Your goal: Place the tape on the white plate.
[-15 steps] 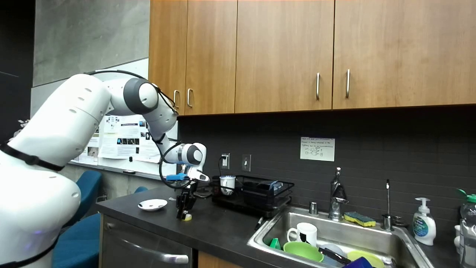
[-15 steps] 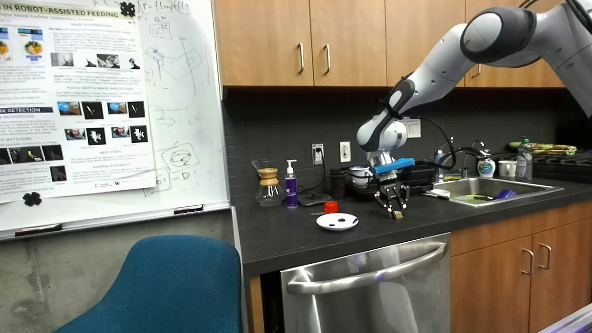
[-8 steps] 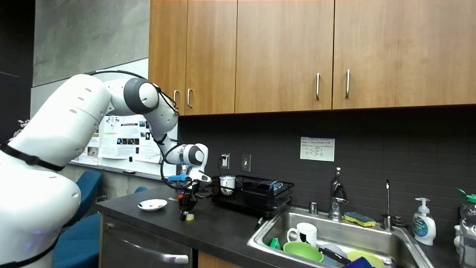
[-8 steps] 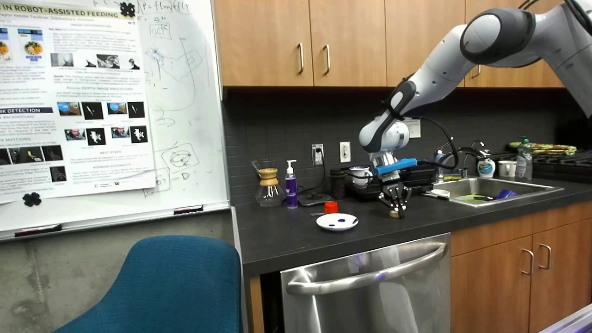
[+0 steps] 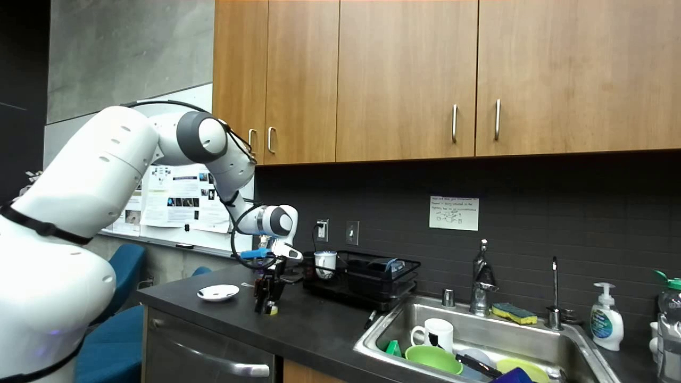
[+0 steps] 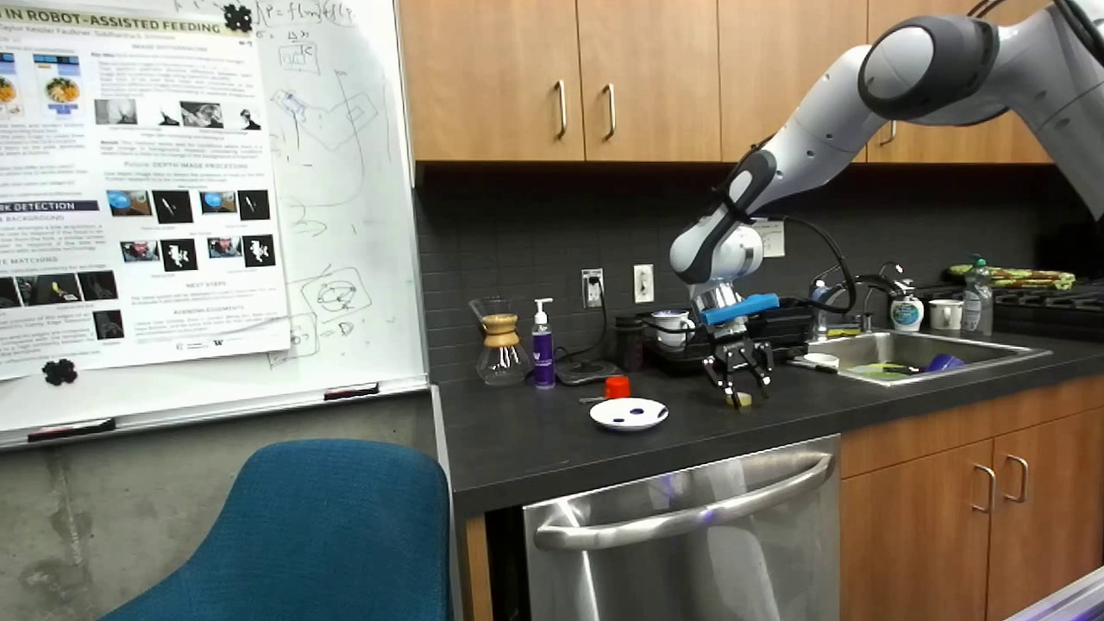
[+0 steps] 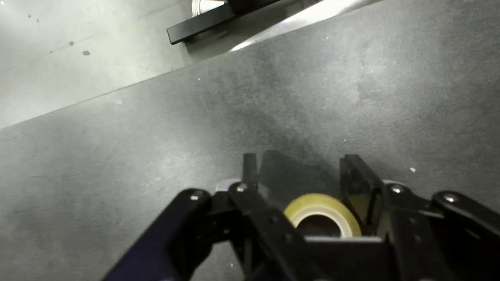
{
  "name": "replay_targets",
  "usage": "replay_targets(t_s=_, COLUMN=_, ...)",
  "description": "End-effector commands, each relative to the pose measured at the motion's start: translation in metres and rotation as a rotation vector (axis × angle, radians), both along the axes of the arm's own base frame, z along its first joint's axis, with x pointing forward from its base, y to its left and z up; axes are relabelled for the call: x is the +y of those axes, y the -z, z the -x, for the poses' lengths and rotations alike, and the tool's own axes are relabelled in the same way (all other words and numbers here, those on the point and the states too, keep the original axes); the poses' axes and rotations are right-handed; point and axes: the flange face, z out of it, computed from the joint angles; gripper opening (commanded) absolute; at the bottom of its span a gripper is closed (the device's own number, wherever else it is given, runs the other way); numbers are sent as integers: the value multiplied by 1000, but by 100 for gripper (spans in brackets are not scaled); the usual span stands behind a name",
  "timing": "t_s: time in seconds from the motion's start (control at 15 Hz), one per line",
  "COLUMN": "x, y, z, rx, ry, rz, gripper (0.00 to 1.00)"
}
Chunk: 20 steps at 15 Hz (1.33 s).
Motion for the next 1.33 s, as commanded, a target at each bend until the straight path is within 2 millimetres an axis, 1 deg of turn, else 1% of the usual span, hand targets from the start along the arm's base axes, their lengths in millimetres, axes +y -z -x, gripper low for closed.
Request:
replay_targets(t_s=0.0, x=-4, y=-8, z=-1, rx=7, ry=-18, rz=5, gripper=90)
replay_targets(t_s=0.07, x=-6, y=-8, z=-3, rx=8, ry=-19, rz=7, gripper=96)
replay_targets(t_s=0.2, x=-9, y=-10, z=-7, rx=12, ry=-24, rz=13, gripper=100)
replay_targets(t_s=0.53, x=-20, y=-24, z=-15, rx=4, ry=-29, rz=32, gripper=100)
replay_targets(t_s=0.73, x=-21, y=-28, z=-18, rx=12, ry=-35, rz=40, gripper=100)
replay_targets(t_s=1.0, x=-14, y=-30, z=-22, rx=12, ry=-49, rz=32, gripper=100)
replay_targets(t_s=1.27, x=-6, y=-22, z=-30, rx=13, ry=-66, rz=15, gripper=100)
